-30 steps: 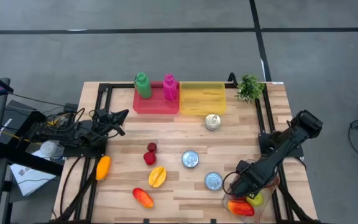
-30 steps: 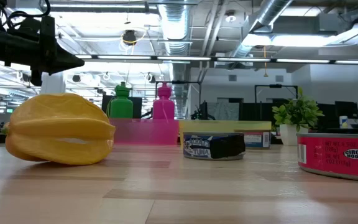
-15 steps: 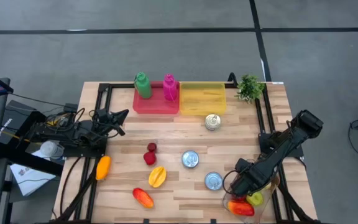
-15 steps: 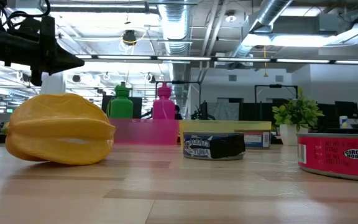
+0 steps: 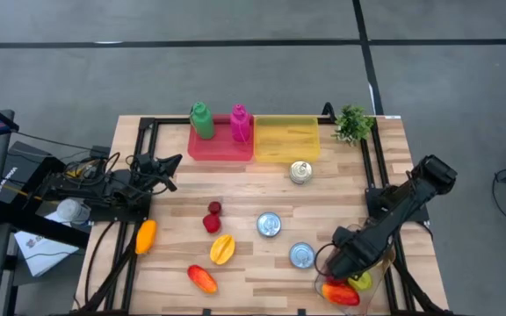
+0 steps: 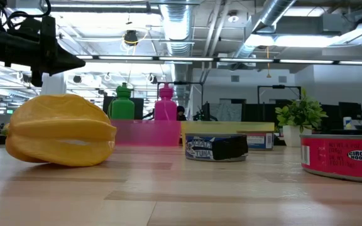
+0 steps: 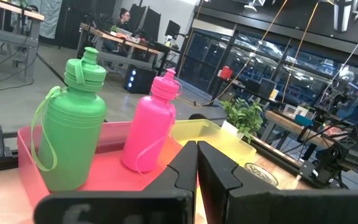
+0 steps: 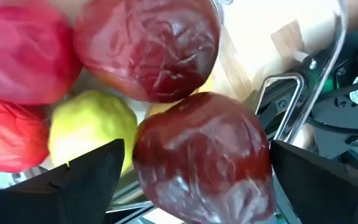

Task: Pick & Place Food Item
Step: Put the bottom apple into the transparent bin, then put the pomegranate into the transparent bin

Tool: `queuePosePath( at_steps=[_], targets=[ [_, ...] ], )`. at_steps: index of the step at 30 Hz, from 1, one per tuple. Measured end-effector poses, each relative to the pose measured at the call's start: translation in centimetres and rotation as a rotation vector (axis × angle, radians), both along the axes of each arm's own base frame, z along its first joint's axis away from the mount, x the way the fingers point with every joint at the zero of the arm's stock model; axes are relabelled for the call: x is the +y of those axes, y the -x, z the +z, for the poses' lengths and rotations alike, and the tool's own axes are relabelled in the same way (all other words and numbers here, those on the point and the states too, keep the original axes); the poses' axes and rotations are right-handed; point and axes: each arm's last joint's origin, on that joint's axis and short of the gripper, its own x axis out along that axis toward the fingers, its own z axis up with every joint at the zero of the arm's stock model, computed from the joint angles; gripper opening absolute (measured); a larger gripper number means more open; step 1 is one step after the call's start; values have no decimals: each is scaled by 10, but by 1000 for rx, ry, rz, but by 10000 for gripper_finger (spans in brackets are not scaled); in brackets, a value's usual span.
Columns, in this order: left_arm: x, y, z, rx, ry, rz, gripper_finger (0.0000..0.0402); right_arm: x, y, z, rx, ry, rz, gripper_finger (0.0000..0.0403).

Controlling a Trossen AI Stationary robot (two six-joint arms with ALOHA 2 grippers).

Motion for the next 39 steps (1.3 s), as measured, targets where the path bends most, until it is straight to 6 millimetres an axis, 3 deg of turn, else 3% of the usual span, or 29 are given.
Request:
queuePosePath(
  at_steps=[11, 15, 22, 27, 32, 39],
  targets=[
    [0, 0, 0, 0, 0, 0, 1, -7, -8, 13, 12, -28, 45, 398],
    [0, 0, 0, 0, 0, 0, 1, -12, -10, 25, 29, -13, 41, 399],
    [0, 0, 0, 0, 0, 0, 1, -17, -30, 53, -88, -66, 4, 399],
    [0, 0, 0, 0, 0, 0, 1, -28, -53, 86, -310, -43, -22, 399],
    [0, 0, 0, 0, 0, 0, 1, -41, -86, 118, -664, -46, 21, 400],
    [0, 0, 0, 0, 0, 0, 1, -70, -147, 125, -1020, -33, 155, 400]
  ],
)
